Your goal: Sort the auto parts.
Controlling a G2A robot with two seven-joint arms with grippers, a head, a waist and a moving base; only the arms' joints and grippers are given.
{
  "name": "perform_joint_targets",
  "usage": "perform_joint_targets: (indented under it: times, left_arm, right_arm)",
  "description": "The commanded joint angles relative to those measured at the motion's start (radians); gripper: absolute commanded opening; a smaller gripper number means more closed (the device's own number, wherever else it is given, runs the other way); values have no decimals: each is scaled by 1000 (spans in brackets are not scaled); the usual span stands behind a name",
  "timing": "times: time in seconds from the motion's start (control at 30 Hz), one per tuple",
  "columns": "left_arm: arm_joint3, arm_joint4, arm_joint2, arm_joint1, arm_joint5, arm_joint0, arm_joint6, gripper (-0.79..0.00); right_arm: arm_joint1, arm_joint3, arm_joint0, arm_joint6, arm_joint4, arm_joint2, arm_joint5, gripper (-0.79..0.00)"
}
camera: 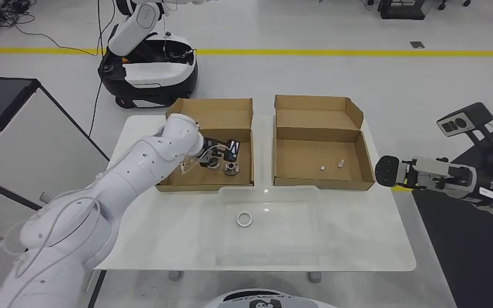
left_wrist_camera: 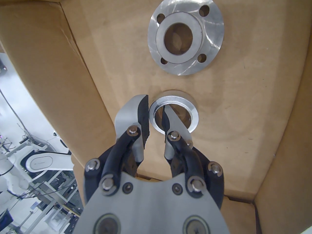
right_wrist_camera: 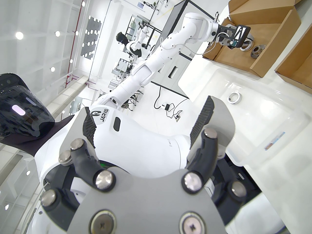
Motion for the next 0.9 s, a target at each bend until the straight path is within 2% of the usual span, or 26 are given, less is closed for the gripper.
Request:
perform_joint_targets:
  times: [0.0,0.07,0.17,0.27,0.43,0.63,0.87]
  left_arm:
    - [-3,0,-7,-1,-1,-1,-3,-203]
    - [-9,2,-15,0,-5,-3,-7,-117]
    - [-24,6,-29,5,-13,-8,-16,-111]
    - [-55,9,-50,13,-25,-16,-30,-15]
    - [-141,4,-96,35,-56,-23,-75,0]
    - [-320,-67,-152,75,-74,9,-168,0]
    - [-613,-256,-194,146,-74,74,-386,0]
  right_arm:
    - [0,0,0,0,0,0,0,0]
    - [0,0,0,0,0,0,0,0]
    - [0,0,0,0,0,0,0,0]
    - [0,0,0,0,0,0,0,0]
    - [0,0,0,0,0,0,0,0]
    - [0,0,0,0,0,0,0,0]
    - [0,0,0,0,0,0,0,0]
